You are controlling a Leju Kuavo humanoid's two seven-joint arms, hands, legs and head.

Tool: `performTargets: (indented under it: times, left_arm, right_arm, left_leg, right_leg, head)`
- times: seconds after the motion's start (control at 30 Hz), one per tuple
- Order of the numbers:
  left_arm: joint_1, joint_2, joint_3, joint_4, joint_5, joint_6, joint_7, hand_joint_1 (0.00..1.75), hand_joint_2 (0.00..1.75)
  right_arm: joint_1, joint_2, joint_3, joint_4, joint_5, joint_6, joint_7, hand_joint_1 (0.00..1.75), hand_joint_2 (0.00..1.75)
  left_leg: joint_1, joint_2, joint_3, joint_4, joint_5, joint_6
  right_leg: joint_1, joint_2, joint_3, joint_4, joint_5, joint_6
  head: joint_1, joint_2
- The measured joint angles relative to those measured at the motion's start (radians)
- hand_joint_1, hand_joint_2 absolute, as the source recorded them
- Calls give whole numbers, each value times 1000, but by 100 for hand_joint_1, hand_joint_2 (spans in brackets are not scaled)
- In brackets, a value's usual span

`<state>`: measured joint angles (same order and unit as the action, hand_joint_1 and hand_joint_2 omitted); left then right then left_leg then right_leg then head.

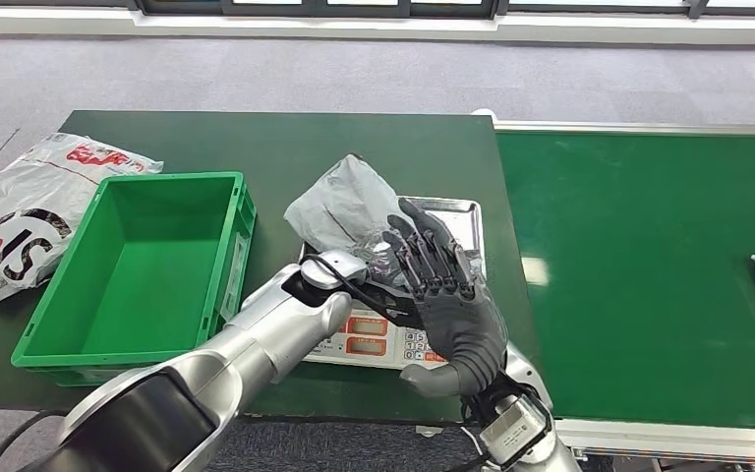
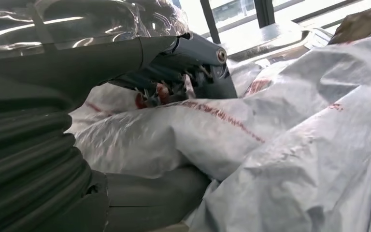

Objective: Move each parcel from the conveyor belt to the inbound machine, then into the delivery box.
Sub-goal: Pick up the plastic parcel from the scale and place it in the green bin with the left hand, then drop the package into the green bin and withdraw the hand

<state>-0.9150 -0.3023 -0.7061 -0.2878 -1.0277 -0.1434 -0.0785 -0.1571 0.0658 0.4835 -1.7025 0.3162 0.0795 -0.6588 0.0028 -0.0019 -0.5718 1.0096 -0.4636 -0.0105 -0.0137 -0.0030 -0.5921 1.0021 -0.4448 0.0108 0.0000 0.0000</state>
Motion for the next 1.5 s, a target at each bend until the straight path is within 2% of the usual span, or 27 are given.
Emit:
performTargets:
  times: [0.13, 0.3, 0.57, 0.67, 0.77, 1.0, 1.3, 1.5]
  left_arm:
    - [-5, 12, 0, 0, 3, 46, -3, 175, 175]
    - [-7, 29, 0, -8, -4, 149, -16, 175, 175]
    - [-25, 82, 2, -63, -66, 450, -14, 175, 175]
    - [-31, 118, 2, -98, -136, 561, 17, 175, 175]
    - [-32, 156, 7, -138, -226, 627, 52, 175, 175]
    - [-22, 253, 63, -215, -439, 655, 136, 175, 175]
    - [27, 409, 232, -191, -432, 697, 149, 175, 175]
    - [72, 483, 327, -149, -441, 703, 193, 175, 175]
  right_arm:
    - [10, 0, 0, 0, 5, 6, 0, 0, 175]
    - [21, 0, 0, -1, 7, 10, 0, 0, 175]
    - [35, 0, 0, -1, 4, 11, -2, 0, 175]
    - [36, 0, 0, -1, -2, 11, -5, 0, 175]
    - [37, 0, 0, -1, -6, 10, -6, 0, 175]
    - [42, -3, 0, -1, -11, -4, -7, 0, 175]
    - [76, -33, 0, -6, -10, -64, -15, 0, 175]
    - [113, -54, -1, -28, -2, -89, -21, 0, 175]
  left_leg:
    - [0, 0, 0, 0, 0, 0]
    - [0, 0, 0, 0, 0, 0]
    - [0, 0, 0, 0, 0, 0]
    - [0, 0, 0, 0, 0, 0]
    - [0, 0, 0, 0, 1, -1]
    - [0, 1, 0, 0, 1, -1]
    - [1, 2, 0, 0, 2, -3]
    - [1, 2, -2, 0, 2, -3]
  right_leg:
    - [0, 0, 0, 0, 0, 0]
    - [0, 0, 0, 0, 0, 0]
    - [0, 0, 0, 0, 0, 0]
    - [0, 0, -1, 1, 0, 0]
    - [0, 0, -1, 1, 0, 0]
    - [0, 1, -1, 2, 0, 0]
    - [2, 2, -3, 2, -1, -1]
    - [2, 2, -4, 2, -1, -1]
  head:
    - [0, 0]
    - [0, 0]
    - [0, 0]
    - [0, 0]
    - [0, 0]
    - [0, 0]
    - [0, 0]
    - [0, 0]
